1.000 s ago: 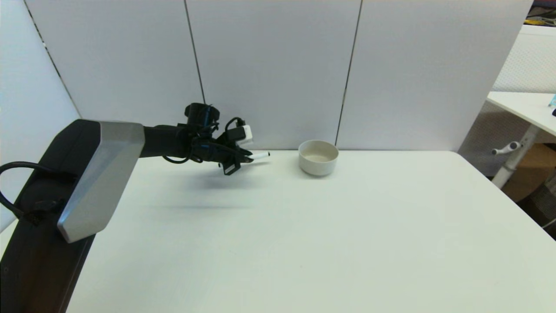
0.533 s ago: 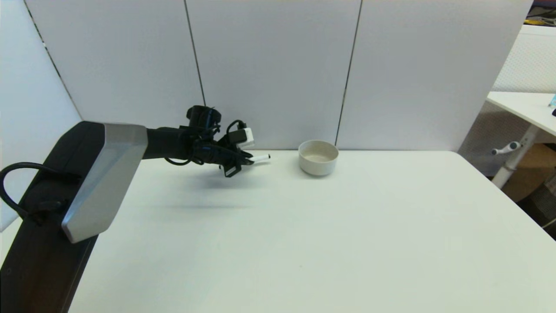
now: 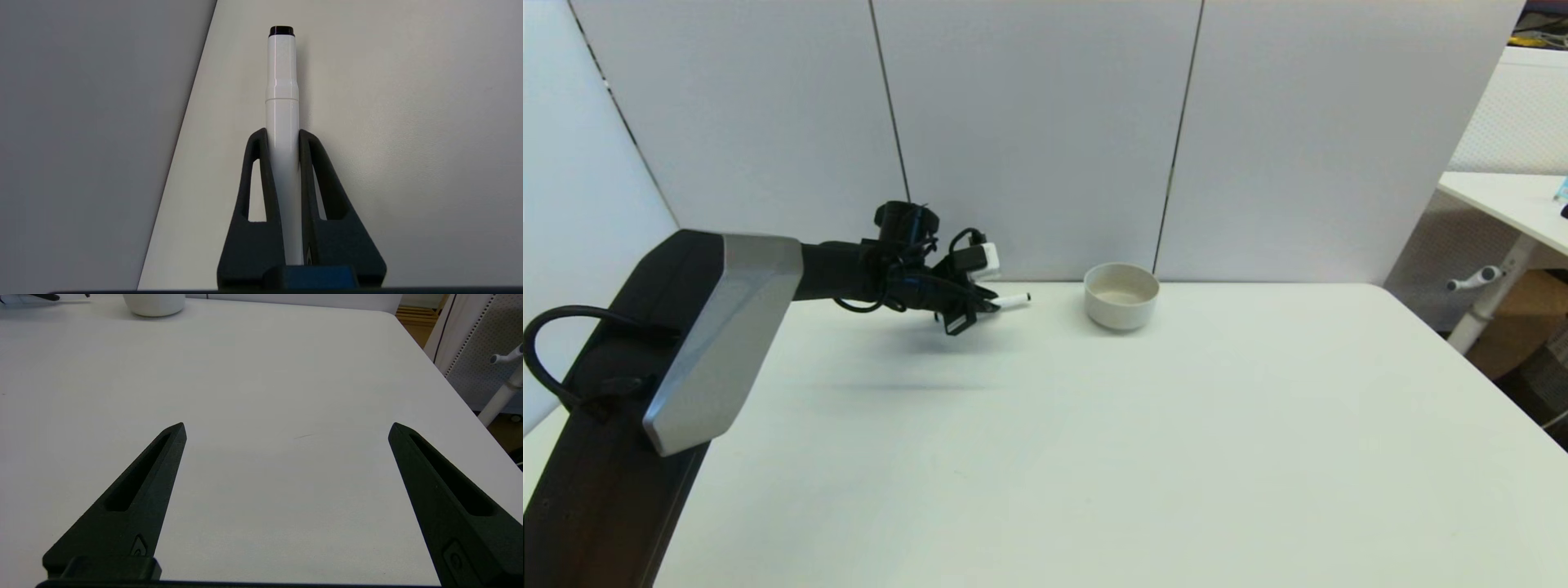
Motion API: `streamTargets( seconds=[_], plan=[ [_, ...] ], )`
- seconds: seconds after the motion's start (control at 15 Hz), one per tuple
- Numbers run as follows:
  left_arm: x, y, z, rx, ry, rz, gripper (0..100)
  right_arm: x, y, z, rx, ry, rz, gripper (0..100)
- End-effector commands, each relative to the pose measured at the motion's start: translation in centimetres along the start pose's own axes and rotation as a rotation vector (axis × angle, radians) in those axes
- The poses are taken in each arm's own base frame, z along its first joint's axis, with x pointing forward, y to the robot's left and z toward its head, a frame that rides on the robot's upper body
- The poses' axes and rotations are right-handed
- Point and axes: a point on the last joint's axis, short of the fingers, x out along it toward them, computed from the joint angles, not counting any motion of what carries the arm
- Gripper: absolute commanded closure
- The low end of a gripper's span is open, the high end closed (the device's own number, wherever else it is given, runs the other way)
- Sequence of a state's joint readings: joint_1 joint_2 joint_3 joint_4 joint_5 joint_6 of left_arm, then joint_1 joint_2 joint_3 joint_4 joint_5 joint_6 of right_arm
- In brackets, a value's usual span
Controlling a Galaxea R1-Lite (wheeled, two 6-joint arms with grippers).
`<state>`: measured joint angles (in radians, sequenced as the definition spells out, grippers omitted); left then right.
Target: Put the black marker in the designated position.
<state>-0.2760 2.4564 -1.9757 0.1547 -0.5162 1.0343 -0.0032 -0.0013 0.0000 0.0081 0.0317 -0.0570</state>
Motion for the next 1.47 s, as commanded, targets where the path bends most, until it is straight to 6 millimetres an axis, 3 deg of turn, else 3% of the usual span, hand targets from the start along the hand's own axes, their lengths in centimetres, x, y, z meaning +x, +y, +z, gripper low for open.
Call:
streamTargets(
  seconds=[0.07,0.33,0.47,0.6,0.73,0.93,1.0,1.07,1.13,1.33,1.47],
  plan=[
    [-0.5,0.3,0.5,0.016,-0.011,0.008,0,0.0,0.0,0.0,-0.001,0.002,0.001,0],
    [-0.5,0.3,0.5,0.017,-0.01,0.01,0,0.0,0.0,0.0,-0.001,0.002,0.001,0],
    [-1.9,0.9,1.8,0.031,-0.023,0.028,0,0.0,0.0,0.0,-0.001,0.002,0.001,0],
    [-5.7,1.4,4.8,0.042,-0.03,0.039,0,0.0,0.0,0.0,-0.001,0.002,0.001,0],
    [-11.1,0.5,8.0,0.031,-0.009,0.01,0,0.0,0.0,0.0,-0.001,0.001,0.001,0],
    [-21.6,-5.1,11.4,-0.045,0.068,-0.063,0,0.0,0.0,0.0,0.0,0.001,0.001,0],
    [-23.1,-6.1,11.8,-0.053,0.067,-0.059,0,0.0,0.0,0.0,-0.001,0.002,0.001,0],
    [-27.3,-9.5,12.3,-0.106,0.061,-0.038,0,0.0,0.0,0.0,-0.001,0.002,0.001,0],
    [-29.8,-12.1,12.3,-0.168,0.058,-0.021,0,0.0,0.0,0.0,-0.001,0.002,0.001,0],
    [-36.2,-20.3,11.5,-0.339,0.029,0.07,0,0.0,0.0,0.0,-0.001,0.002,0.001,0],
    [-38.2,-24.0,10.7,-0.426,0.005,0.118,0,0.0,0.0,0.0,-0.001,0.002,0.001,0]
  ],
)
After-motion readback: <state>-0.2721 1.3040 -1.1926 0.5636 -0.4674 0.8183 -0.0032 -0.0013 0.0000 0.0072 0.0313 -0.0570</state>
